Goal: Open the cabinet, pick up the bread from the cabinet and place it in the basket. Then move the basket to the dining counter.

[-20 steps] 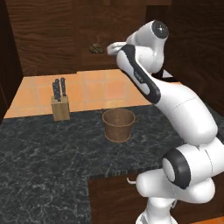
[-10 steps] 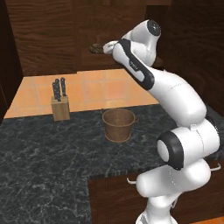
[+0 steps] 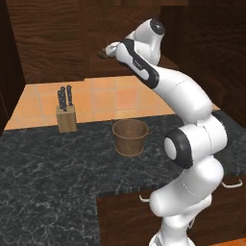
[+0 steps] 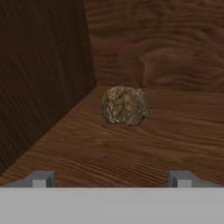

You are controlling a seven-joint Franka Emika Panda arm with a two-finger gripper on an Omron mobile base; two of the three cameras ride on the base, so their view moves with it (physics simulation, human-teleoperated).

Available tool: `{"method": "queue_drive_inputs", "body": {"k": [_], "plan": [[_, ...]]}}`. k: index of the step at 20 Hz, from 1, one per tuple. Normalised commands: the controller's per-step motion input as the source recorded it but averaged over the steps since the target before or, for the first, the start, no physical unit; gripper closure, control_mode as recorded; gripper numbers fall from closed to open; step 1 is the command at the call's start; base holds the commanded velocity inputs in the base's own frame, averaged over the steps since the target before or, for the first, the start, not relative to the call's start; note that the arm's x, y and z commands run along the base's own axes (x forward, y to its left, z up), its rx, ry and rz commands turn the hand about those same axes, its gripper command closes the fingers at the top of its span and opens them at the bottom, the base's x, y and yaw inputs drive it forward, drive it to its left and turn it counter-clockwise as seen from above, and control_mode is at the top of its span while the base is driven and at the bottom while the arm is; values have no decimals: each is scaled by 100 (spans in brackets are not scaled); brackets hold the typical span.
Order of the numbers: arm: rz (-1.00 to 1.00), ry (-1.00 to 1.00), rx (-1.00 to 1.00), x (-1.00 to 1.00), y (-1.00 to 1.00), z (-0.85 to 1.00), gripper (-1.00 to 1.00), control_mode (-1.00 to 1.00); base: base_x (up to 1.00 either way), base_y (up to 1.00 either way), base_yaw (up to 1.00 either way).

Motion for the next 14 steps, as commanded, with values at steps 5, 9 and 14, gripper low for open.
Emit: {"method": "queue_drive_inputs", "body": {"k": [5, 9, 14], "plan": [[3, 0, 0, 27, 5, -5, -100, -100, 0, 0, 0], [3, 0, 0, 30, 8, -15, -100, -100, 0, 0, 0], [3, 0, 0, 29, 7, -8, -100, -100, 0, 0, 0]]}}
